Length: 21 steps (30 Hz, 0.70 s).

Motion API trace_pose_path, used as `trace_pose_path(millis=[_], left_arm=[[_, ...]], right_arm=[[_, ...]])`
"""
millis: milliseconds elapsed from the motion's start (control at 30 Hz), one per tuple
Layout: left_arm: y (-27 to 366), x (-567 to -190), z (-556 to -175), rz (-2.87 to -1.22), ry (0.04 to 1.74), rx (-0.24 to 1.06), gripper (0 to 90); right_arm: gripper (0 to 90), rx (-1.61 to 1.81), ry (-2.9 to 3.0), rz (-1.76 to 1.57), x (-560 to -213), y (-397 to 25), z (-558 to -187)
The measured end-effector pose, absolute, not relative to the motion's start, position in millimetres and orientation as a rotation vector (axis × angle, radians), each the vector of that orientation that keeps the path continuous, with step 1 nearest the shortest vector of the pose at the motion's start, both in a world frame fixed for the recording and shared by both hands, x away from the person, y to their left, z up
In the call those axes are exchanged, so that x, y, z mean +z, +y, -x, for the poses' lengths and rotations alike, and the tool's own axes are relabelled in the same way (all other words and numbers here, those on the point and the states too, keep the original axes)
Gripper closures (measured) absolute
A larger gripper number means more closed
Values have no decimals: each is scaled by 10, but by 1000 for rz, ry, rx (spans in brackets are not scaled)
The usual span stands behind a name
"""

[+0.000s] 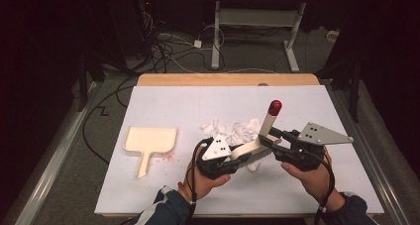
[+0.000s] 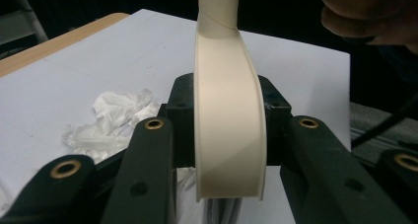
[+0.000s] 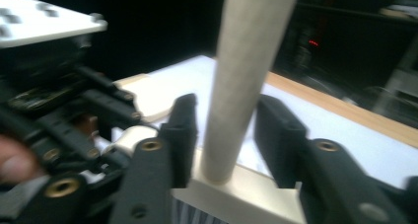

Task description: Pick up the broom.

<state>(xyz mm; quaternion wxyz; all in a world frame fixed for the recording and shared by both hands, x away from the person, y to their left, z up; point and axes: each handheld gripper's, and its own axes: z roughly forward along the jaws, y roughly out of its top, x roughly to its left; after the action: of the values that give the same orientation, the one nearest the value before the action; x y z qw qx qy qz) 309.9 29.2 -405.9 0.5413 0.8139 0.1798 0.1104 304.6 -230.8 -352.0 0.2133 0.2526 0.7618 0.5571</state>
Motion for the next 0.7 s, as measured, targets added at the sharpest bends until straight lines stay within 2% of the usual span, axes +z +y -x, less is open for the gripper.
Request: trace_pose_path(millis=[100, 367, 567, 700], left_arm=[[387, -4027, -3076, -1968, 385, 266, 656], [553, -3990, -3024, -2010, 295, 233, 656], [571, -4004, -2991, -2015, 211, 169, 656], [526, -4026, -2964, -2001, 138, 122, 655]], right_arm=[[476, 1491, 2225, -547, -3499, -2309, -3061], [366, 1462, 2435, -329, -3689, -2404, -3222], [358, 1452, 2571, -240, -3837, -2350, -3289], [470, 1499, 2691, -149, -3939, -2282, -3301]])
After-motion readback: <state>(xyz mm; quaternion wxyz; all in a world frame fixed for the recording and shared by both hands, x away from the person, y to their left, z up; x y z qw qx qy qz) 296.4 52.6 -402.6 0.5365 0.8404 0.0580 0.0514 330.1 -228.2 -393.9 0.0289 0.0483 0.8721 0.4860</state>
